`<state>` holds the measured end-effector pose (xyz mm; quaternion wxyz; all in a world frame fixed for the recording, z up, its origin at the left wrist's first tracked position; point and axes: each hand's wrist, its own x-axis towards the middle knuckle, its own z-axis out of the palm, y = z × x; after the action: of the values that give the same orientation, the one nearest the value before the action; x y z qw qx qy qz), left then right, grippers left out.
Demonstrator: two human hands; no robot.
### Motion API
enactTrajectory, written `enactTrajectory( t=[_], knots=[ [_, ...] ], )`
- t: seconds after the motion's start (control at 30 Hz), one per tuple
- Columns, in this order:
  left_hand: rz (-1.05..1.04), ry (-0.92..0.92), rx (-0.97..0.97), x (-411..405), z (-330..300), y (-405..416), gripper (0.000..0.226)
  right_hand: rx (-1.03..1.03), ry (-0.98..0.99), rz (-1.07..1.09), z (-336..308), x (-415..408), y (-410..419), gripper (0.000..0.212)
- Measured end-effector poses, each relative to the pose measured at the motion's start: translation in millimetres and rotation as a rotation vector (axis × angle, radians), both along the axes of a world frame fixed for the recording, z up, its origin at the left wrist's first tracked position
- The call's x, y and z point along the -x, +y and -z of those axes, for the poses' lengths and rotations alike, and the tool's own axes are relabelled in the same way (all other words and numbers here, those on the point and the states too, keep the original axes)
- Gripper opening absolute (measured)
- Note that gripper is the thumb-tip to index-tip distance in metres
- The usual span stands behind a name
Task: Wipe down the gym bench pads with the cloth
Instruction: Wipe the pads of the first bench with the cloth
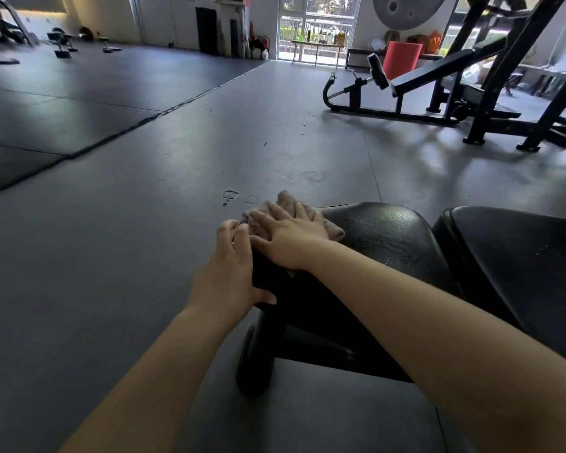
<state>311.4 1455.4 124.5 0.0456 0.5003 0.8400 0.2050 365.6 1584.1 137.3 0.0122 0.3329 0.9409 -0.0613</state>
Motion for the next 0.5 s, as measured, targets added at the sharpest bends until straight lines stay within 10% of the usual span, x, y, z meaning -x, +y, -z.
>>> enactTrajectory(
  t=[0.5],
  knots=[
    [0.173,0.244,0.062,-20.3,4.1,-1.9,0.086,0.076,0.069,0.465,1.9,-129.0,78.1,0.052]
  ],
)
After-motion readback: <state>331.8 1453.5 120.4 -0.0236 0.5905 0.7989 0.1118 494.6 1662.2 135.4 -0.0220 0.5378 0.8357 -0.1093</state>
